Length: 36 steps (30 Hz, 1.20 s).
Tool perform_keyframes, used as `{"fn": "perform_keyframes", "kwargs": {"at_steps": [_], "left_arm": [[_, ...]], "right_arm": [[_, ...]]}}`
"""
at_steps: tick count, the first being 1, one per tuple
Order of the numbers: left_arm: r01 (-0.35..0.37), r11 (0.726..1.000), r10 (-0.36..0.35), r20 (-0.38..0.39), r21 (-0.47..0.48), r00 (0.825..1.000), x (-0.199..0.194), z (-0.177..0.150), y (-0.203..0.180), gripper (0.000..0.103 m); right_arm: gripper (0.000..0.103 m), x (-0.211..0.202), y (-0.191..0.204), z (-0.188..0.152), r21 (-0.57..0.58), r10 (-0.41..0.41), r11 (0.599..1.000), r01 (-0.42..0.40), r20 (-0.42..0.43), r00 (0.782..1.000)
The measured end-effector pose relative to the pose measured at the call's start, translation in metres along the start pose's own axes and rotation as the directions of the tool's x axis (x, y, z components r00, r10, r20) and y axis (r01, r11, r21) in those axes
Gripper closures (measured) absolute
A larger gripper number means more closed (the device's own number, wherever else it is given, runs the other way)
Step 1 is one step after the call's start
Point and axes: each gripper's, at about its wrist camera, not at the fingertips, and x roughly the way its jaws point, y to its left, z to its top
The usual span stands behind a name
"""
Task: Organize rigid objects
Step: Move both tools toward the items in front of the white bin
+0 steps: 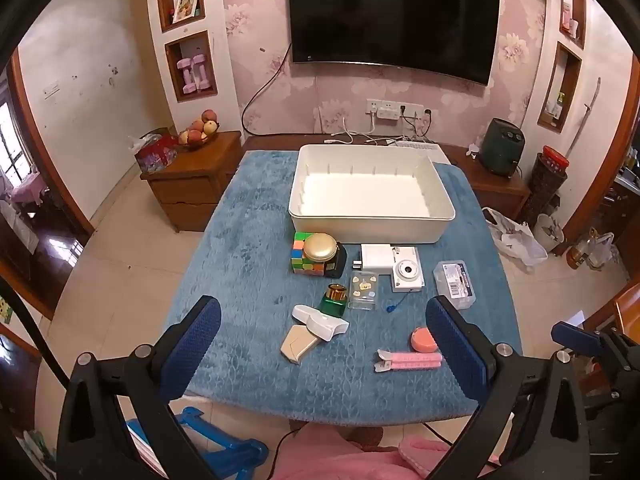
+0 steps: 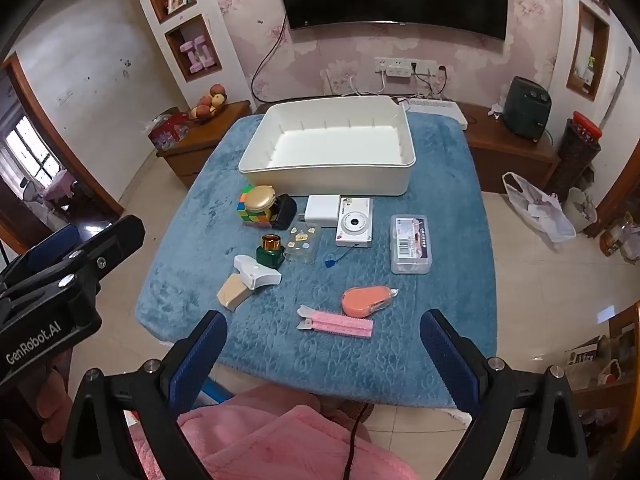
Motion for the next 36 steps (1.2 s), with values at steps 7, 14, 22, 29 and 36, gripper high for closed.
{"fn": "perform_keyframes", "kwargs": {"at_steps": [7,14,22,29,36], "left_arm": [[0.017,1.000,-0.017,0.001,-0.005,1.000,0.002,-0.003,0.001,0.001],[0.023,0.999,-0.025,-0.060,-0.027,0.998,0.014,-0.010,0.000,0.001],[-0.009,0.998,-0.001,-0.169,-0.059,0.986,0.030,-0.024,-0.001,0.001],[-0.040,0.995,0.017,-0.237,-0.091,0.971,0.039,-0.031,0.003,0.001],[-0.047,0.987,0.005,-0.263,-0.152,0.965,0.042,-0.030,0.015,0.001]], "right_arm": [[0.005,0.002,0.002,0.001,-0.010,0.012,1.000,-0.012,-0.022,1.000],[0.005,0.008,-0.002,-0.003,-0.009,0.023,1.000,-0.024,-0.061,0.998],[0.005,0.020,-0.009,-0.012,0.004,0.050,0.999,-0.050,-0.127,0.991],[0.005,0.034,-0.015,-0.013,0.029,0.105,0.994,-0.101,-0.191,0.976],[0.005,0.050,-0.021,-0.011,0.076,0.173,0.984,-0.159,-0.255,0.951]]}}
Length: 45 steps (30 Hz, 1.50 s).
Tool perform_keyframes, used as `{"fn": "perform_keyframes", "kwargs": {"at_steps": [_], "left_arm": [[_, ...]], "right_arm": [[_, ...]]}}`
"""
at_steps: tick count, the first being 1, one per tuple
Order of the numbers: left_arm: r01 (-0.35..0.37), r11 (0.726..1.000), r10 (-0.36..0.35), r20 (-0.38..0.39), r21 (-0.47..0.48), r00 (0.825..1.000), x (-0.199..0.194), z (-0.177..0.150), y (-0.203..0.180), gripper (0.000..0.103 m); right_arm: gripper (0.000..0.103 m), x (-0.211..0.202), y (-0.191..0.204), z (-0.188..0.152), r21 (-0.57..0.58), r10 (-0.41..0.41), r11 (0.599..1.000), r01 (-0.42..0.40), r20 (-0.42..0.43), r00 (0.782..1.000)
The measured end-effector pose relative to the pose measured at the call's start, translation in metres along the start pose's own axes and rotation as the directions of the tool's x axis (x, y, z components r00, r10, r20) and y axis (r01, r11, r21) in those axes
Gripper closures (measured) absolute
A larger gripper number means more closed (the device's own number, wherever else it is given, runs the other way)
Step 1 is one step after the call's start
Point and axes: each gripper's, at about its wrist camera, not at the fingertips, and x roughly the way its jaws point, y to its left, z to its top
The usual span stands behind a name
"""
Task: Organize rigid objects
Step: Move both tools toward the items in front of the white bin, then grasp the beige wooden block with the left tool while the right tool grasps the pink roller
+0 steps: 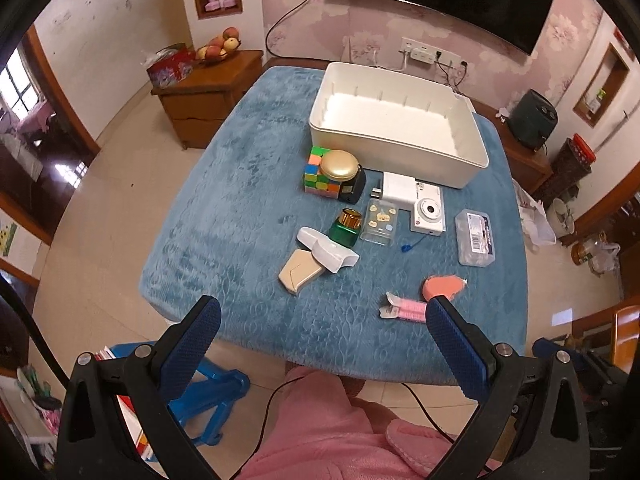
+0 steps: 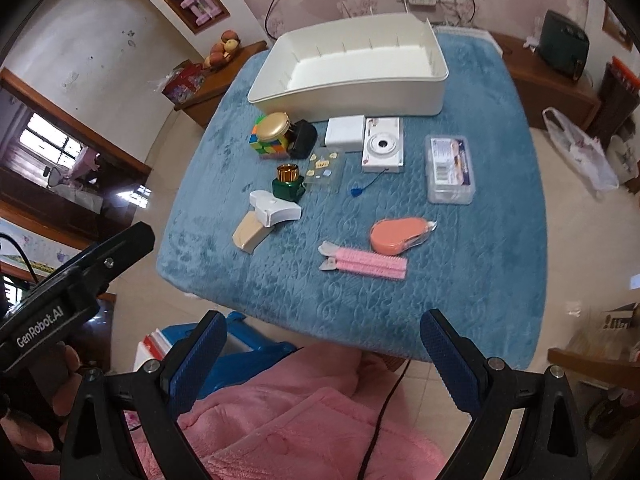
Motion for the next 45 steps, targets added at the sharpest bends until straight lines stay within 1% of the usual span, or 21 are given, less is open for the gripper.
{"fn": "perform_keyframes", "kwargs": {"at_steps": [4,9,15,17,20,23,25,26,28,29,31,32,35,36,38,39,41,43,45], "left_arm": [[0.012,1.000,-0.012,-0.018,-0.002,1.000,0.005,0.003,0.000,0.001],[0.021,1.000,-0.020,-0.062,0.013,0.998,0.016,0.010,-0.001,0.001],[0.028,0.998,-0.022,-0.097,0.057,0.995,0.030,0.024,0.000,0.001],[0.028,0.997,-0.020,-0.106,0.075,0.994,0.036,0.029,0.001,0.001],[0.038,0.993,-0.022,-0.147,0.109,0.989,0.048,0.039,0.001,0.001],[0.048,0.989,-0.019,-0.201,0.143,0.980,0.066,0.048,0.003,0.001],[0.067,0.985,-0.026,-0.247,0.159,0.969,0.078,0.052,0.003,0.001],[0.078,0.982,-0.028,-0.279,0.170,0.960,0.087,0.055,0.004,0.001],[0.091,0.978,-0.027,-0.320,0.189,0.947,0.097,0.058,0.004,0.001],[0.097,0.975,-0.024,-0.340,0.201,0.940,0.103,0.059,0.003,0.001],[0.109,0.968,-0.014,-0.384,0.225,0.923,0.117,0.062,0.003,0.001],[0.112,0.966,-0.008,-0.405,0.235,0.914,0.123,0.064,0.003,0.001],[0.121,0.959,0.013,-0.466,0.256,0.884,0.144,0.066,0.006,0.001],[0.123,0.955,0.026,-0.491,0.269,0.871,0.152,0.067,0.007,0.001],[0.125,0.950,0.044,-0.518,0.286,0.854,0.165,0.068,0.008,0.002],[0.131,0.948,0.048,-0.537,0.290,0.842,0.173,0.068,0.009,0.003],[0.138,0.948,0.051,-0.564,0.286,0.824,0.184,0.068,0.011,0.003],[0.145,0.947,0.057,-0.592,0.288,0.804,0.196,0.067,0.013,0.003],[0.150,0.944,0.069,-0.621,0.294,0.781,0.209,0.065,0.015,0.003]], "right_arm": [[0.005,0.006,-0.006,0.005,0.031,0.027,0.999,-0.027,-0.027,0.999],[0.005,0.013,-0.015,0.013,0.086,0.070,0.994,-0.065,-0.052,0.996],[0.005,0.024,-0.033,0.026,0.224,0.121,0.969,-0.105,-0.058,0.991],[0.005,0.029,-0.040,0.029,0.286,0.140,0.951,-0.116,-0.063,0.988],[0.005,0.040,-0.048,0.033,0.379,0.167,0.916,-0.129,-0.071,0.983],[0.005,0.052,-0.057,0.036,0.477,0.206,0.866,-0.148,-0.071,0.976],[0.005,0.059,-0.062,0.037,0.543,0.221,0.827,-0.145,-0.077,0.972],[0.005,0.063,-0.065,0.037,0.577,0.229,0.804,-0.143,-0.078,0.970],[0.005,0.072,-0.071,0.037,0.638,0.248,0.756,-0.145,-0.074,0.966],[0.007,0.076,-0.073,0.037,0.665,0.256,0.733,-0.144,-0.074,0.964],[0.010,0.086,-0.077,0.036,0.716,0.272,0.684,-0.140,-0.073,0.960],[0.010,0.091,-0.079,0.035,0.743,0.282,0.656,-0.136,-0.074,0.957],[0.010,0.105,-0.082,0.032,0.800,0.296,0.588,-0.115,-0.081,0.952],[0.010,0.109,-0.082,0.032,0.813,0.295,0.572,-0.106,-0.084,0.952],[0.010,0.115,-0.083,0.032,0.834,0.287,0.545,-0.082,-0.094,0.953],[0.010,0.119,-0.083,0.031,0.843,0.283,0.533,-0.069,-0.100,0.954],[0.014,0.125,-0.083,0.031,0.863,0.275,0.504,-0.046,-0.110,0.955],[0.015,0.132,-0.084,0.030,0.882,0.274,0.471,-0.032,-0.112,0.955],[0.020,0.139,-0.085,0.029,0.896,0.269,0.443,-0.016,-0.117,0.956]]}}
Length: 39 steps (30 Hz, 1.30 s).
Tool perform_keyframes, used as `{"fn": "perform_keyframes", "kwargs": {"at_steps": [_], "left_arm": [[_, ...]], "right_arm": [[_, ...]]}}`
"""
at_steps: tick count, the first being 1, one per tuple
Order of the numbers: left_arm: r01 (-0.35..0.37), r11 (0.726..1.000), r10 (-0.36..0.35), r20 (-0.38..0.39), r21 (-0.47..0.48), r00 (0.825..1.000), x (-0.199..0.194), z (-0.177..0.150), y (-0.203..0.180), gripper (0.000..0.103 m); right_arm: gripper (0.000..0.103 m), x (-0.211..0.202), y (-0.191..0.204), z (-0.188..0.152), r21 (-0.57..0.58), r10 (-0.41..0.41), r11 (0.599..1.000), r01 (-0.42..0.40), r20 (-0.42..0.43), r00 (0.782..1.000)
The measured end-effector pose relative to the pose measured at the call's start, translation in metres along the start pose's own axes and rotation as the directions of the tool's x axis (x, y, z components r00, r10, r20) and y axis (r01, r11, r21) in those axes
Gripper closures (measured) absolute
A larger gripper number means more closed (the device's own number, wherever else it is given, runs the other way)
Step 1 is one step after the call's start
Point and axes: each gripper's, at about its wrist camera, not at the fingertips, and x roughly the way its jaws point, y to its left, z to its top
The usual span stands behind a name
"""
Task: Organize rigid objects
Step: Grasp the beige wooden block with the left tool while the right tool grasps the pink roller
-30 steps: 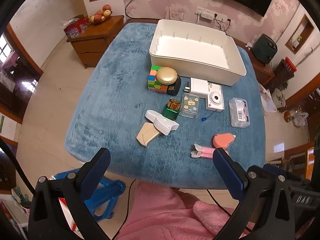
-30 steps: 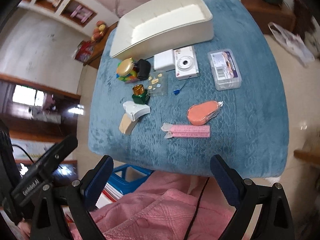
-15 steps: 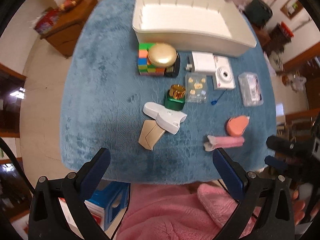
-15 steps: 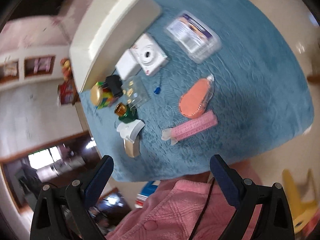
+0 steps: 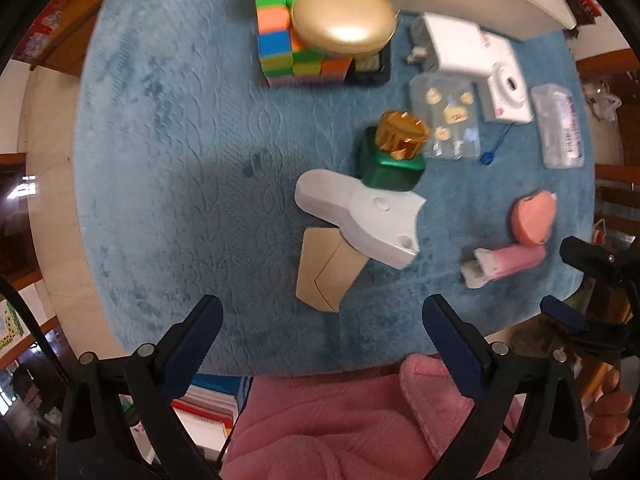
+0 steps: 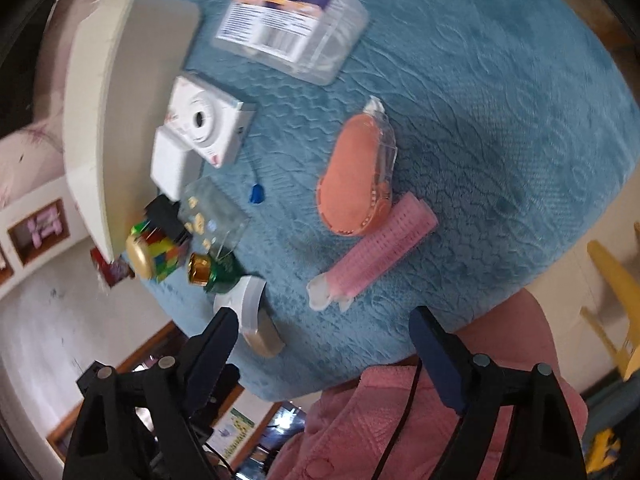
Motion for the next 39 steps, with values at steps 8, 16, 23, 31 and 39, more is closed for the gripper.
{"fn": "perform_keyframes", "kwargs": {"at_steps": [8,16,23,31,39], "left_arm": [[0.010,1.000,-0.007,-0.096,0.028,0.995,0.031,0.011,0.008,0.007],[0.026,0.999,-0.020,-0.129,0.048,0.991,0.043,0.019,0.009,0.016],[0.062,0.998,-0.057,-0.153,0.024,0.987,0.053,0.018,0.007,0.036],[0.102,0.994,-0.106,-0.170,-0.034,0.980,0.065,0.011,0.021,0.051],[0.134,0.986,-0.150,-0.178,-0.099,0.973,0.075,-0.003,0.018,0.059]], "right_arm": [[0.033,0.021,-0.005,0.007,0.118,-0.046,0.992,0.044,0.014,0.999],[0.051,0.032,-0.010,0.011,0.177,-0.078,0.982,0.072,0.024,0.997],[0.067,0.038,-0.019,0.013,0.158,-0.103,0.982,0.099,0.017,0.995],[0.069,0.053,-0.026,0.017,0.162,-0.066,0.985,0.065,0.003,0.998],[0.073,0.048,-0.036,0.022,0.127,-0.060,0.990,0.061,-0.010,0.998]]}}
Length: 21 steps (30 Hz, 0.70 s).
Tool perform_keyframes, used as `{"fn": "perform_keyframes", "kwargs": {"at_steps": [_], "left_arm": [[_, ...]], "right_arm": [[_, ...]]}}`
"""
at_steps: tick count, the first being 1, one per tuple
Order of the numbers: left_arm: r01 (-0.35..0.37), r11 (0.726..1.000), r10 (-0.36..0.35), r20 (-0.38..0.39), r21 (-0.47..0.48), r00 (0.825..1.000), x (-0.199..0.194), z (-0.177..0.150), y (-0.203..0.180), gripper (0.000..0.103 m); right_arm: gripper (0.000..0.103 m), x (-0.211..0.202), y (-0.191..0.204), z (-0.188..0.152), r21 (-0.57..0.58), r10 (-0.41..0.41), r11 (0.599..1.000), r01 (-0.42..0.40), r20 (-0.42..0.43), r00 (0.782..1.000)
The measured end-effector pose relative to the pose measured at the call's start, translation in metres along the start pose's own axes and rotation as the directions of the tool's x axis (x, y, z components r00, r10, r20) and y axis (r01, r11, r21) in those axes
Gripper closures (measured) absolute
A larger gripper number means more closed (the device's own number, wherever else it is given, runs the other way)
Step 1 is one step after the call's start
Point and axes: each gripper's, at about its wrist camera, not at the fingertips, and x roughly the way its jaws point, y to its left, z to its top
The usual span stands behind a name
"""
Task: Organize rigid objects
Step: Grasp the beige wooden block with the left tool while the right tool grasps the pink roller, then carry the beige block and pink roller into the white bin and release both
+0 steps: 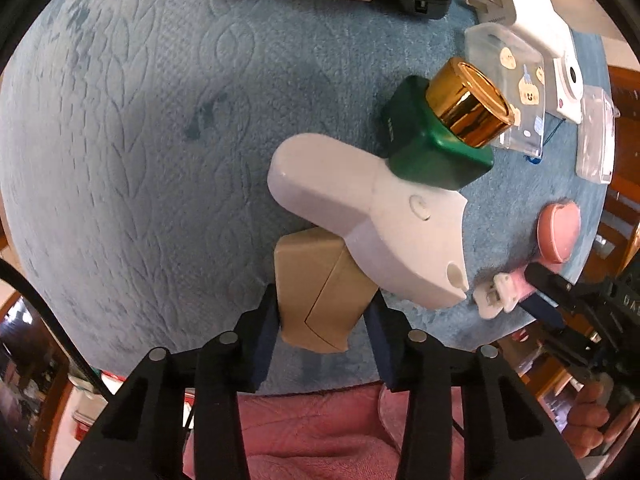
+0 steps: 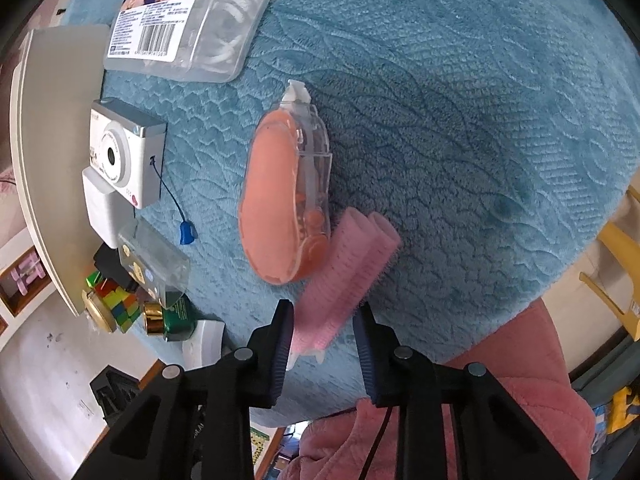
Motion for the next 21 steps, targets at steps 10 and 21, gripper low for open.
{"fn": "perform_keyframes", "kwargs": {"at_steps": [10,21], "left_arm": [[0.056,0.995,-0.054,0.022,-0.078,0.998,0.008,-0.042,0.002,0.059],[0.101,0.988,-0.080,0.174,-0.117,0.982,-0.015,-0.113,-0.022,0.059]], "right_arm": [[0.075,-0.015,-0.015,-0.011,-0.078,0.054,0.995,-0.058,-0.053,0.997],[0.075,-0.070,-0.018,-0.027,-0.258,0.101,0.959,-0.119,-0.079,0.992]]}}
